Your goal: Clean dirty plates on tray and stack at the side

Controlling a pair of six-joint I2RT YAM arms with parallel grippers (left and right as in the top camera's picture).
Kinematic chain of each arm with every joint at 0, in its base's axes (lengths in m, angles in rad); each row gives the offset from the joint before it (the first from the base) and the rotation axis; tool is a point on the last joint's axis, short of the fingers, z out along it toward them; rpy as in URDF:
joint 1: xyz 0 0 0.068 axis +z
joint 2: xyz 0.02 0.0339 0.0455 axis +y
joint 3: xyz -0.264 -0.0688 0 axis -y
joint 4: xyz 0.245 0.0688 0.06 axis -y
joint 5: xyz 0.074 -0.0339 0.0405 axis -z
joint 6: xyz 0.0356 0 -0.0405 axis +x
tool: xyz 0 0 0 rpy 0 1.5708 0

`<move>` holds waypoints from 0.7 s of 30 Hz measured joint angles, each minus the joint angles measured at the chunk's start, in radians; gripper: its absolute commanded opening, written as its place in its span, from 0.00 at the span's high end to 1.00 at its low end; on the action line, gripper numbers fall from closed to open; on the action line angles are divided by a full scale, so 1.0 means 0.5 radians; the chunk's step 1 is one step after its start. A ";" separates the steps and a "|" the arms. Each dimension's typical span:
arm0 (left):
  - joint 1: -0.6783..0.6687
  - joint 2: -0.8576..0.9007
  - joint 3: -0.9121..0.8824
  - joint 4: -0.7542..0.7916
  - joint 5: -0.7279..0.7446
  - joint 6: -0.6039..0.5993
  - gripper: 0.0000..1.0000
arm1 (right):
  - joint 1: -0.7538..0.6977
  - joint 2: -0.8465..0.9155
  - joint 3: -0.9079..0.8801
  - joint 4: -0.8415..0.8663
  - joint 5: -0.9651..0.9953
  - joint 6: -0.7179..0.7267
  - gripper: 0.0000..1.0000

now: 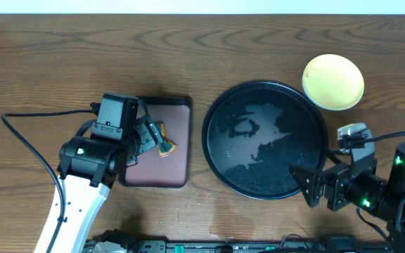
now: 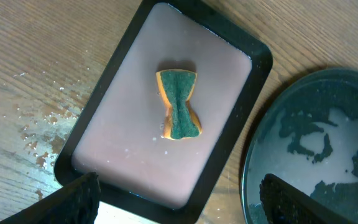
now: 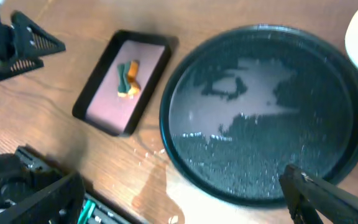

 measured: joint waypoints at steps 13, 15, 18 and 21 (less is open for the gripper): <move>0.000 0.000 0.000 -0.001 0.000 0.000 0.17 | 0.023 -0.014 -0.085 0.013 0.224 0.000 0.01; 0.000 0.000 0.000 0.000 0.000 0.000 0.17 | 0.023 -0.072 -0.198 0.135 0.270 -0.005 0.01; 0.001 0.000 0.000 -0.001 0.001 0.000 0.16 | 0.023 -0.223 -0.423 0.348 0.320 -0.027 0.01; 0.000 0.001 0.000 -0.002 0.000 0.000 0.17 | 0.023 -0.443 -0.686 0.558 0.340 -0.047 0.01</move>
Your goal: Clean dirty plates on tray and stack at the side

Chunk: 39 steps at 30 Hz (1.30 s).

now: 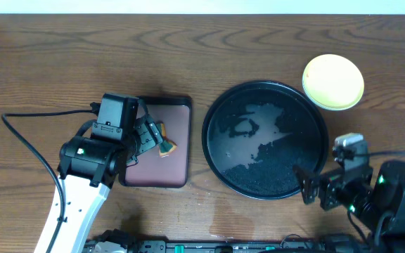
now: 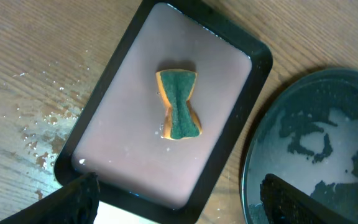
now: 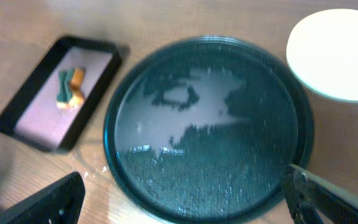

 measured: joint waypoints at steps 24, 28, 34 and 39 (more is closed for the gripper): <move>0.001 0.003 0.000 0.001 0.000 0.000 0.16 | 0.000 -1.050 -1.674 1.925 -0.057 -0.033 0.01; 0.001 0.003 0.000 0.001 0.001 0.000 0.16 | 0.000 -1.050 -1.689 1.977 -0.013 -0.035 0.01; 0.001 0.003 0.000 0.001 0.001 0.000 0.16 | 0.000 -1.050 -1.691 1.862 0.098 -0.080 0.01; 0.001 0.003 0.000 0.001 0.001 0.000 0.16 | 0.000 -1.051 -1.691 1.859 0.158 -0.150 0.01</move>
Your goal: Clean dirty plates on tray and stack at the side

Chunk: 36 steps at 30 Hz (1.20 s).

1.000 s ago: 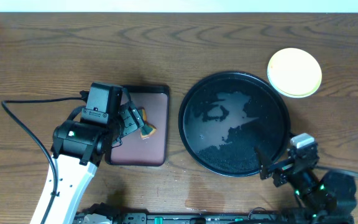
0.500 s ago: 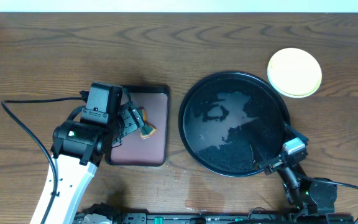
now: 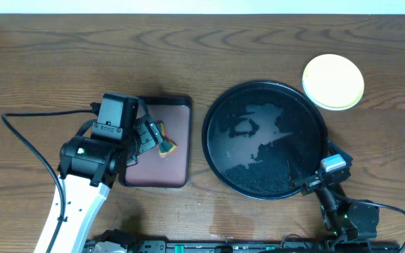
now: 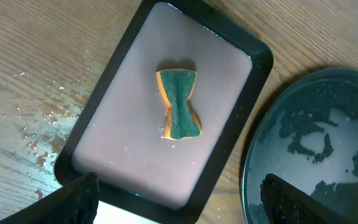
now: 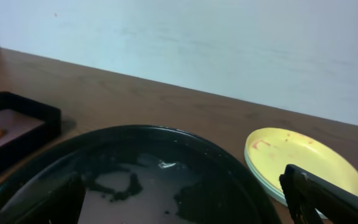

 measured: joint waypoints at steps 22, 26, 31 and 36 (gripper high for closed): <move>-0.001 0.000 0.000 0.000 0.000 0.000 0.16 | 0.000 0.000 0.000 -0.046 0.440 0.075 0.01; -0.001 0.000 0.000 0.000 0.000 0.000 0.16 | 0.000 0.000 0.000 -0.048 0.510 0.184 0.01; 0.000 0.000 0.000 0.000 0.000 0.000 0.16 | 0.000 0.000 0.000 -0.049 0.522 0.183 0.01; -0.001 0.000 0.000 0.000 0.000 0.000 0.16 | 0.000 0.000 0.000 -0.048 0.522 0.183 0.01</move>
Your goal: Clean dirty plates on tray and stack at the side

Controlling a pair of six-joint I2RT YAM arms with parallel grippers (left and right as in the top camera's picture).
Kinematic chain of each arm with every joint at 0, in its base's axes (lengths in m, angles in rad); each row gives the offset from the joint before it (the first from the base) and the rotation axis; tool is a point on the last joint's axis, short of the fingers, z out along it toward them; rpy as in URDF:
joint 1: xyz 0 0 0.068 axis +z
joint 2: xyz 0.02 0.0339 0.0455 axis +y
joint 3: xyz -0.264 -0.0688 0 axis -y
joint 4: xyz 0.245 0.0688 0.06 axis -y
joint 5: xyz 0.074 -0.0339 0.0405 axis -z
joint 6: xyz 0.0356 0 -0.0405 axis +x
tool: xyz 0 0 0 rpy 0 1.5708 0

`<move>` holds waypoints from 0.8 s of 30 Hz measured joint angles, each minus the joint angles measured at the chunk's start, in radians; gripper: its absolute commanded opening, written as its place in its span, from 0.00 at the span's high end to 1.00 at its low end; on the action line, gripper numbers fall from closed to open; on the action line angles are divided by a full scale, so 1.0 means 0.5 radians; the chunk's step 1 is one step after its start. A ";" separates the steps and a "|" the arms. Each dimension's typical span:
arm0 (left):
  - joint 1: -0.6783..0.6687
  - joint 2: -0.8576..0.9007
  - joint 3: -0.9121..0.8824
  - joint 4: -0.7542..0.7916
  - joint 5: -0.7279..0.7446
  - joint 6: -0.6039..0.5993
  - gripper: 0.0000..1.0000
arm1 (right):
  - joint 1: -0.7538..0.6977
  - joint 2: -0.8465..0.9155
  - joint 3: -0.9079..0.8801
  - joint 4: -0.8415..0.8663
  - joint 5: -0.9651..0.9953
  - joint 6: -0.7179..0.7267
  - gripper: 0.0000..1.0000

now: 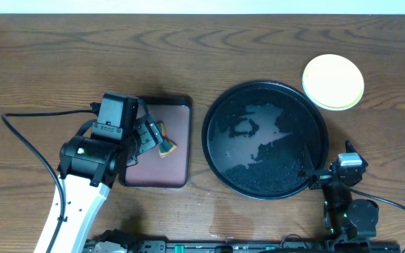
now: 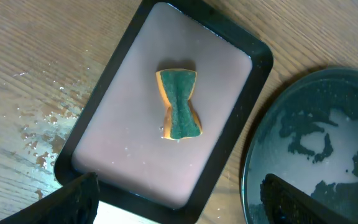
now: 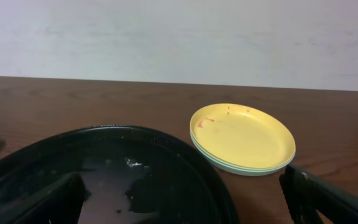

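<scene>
A stack of yellow plates (image 1: 333,81) sits on the wood at the back right, beside the round black tray (image 1: 216,112). The top plate (image 3: 244,135) carries small red smears near its far rim. The tray's wet floor holds no plate. My right gripper (image 1: 322,174) stands open, low at the tray's front right rim, looking level across it; its fingers (image 3: 331,202) frame the view. My left gripper (image 2: 179,208) hangs open above the green-and-orange sponge (image 2: 179,104), which lies in a rectangular black tray of pinkish liquid (image 2: 253,56).
Water drops spot the wood left of the rectangular tray (image 2: 39,134). The left arm's black cable (image 1: 27,140) loops over the table's left side. A pale wall (image 3: 179,37) stands behind the table's far edge.
My right arm has shifted a little to the right at the table's front, and its view has turned so the yellow plates sit nearer the middle. The left gripper and sponge are unchanged.
At first my right gripper hung open above the round tray's front right, looking down on it. It then stood further back toward the table's front, later low and level by the rim, where it remains. The left gripper stayed open over the sponge throughout.
</scene>
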 measured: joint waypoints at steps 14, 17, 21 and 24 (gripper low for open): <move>0.000 0.000 0.000 0.000 0.000 0.000 0.16 | 0.000 0.000 0.000 -0.001 0.000 0.000 0.01; 0.001 0.000 0.000 -0.001 0.000 0.000 0.16 | 0.000 0.000 0.000 0.000 0.000 0.000 0.01; 0.001 0.000 0.000 -0.034 -0.010 0.053 0.16 | 0.000 0.000 0.000 -0.001 0.000 0.000 0.01; 0.001 0.000 0.000 -0.056 -0.020 0.098 0.16 | 0.000 0.000 0.000 0.000 0.000 0.000 0.01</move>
